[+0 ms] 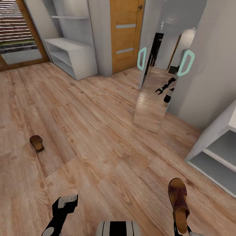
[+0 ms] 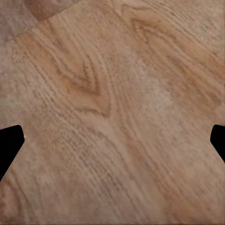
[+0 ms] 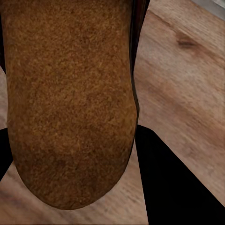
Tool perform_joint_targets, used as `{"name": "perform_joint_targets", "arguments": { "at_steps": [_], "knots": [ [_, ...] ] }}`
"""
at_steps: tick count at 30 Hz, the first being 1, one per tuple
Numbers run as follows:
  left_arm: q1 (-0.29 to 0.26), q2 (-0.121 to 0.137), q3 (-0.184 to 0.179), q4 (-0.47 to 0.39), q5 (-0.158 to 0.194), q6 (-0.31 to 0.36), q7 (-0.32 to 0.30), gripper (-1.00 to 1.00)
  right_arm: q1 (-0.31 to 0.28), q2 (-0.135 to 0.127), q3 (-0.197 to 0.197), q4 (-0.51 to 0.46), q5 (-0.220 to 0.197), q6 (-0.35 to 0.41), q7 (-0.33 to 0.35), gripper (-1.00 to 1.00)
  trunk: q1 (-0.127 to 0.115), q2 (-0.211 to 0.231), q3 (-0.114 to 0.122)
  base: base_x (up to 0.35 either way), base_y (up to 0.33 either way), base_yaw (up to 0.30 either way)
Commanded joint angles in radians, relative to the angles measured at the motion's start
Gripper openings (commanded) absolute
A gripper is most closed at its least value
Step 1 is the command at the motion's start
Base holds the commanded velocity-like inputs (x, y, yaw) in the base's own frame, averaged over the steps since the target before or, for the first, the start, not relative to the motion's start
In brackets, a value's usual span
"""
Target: Pick up the two gym shoes and the two sandals from the corridor floor and place them onto the hallstand (shoe rack) in the corridor, making sure they are on the rack and not on the floor. Arrange them so the two gym shoes are next to each other and the two sandals are next to each other.
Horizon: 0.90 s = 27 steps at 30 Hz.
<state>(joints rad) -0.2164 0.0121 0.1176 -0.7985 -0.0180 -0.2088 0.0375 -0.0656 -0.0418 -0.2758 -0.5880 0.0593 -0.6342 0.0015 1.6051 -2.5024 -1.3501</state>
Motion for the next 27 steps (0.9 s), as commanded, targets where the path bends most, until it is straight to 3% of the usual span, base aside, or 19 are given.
{"name": "perform_joint_targets", "arguments": {
  "at_steps": [1, 27],
  "knots": [
    [0.0, 0.0, -0.001, 0.001, -0.002, -0.003, 0.004, 1.0, 0.0, 0.0, -0.003, 0.0, 0.003, -0.002, 0.002, -1.0, 0.0, 0.0, -0.002, 0.0, 0.0, 0.233],
    [0.0, 0.0, -0.001, 0.002, -0.002, -0.003, 0.004, 1.0, 0.0, 0.0, -0.003, 0.0, 0.003, -0.002, 0.002, -1.0, 0.0, 0.0, -0.025, 0.0, 0.0, 0.233]
  ]
}}
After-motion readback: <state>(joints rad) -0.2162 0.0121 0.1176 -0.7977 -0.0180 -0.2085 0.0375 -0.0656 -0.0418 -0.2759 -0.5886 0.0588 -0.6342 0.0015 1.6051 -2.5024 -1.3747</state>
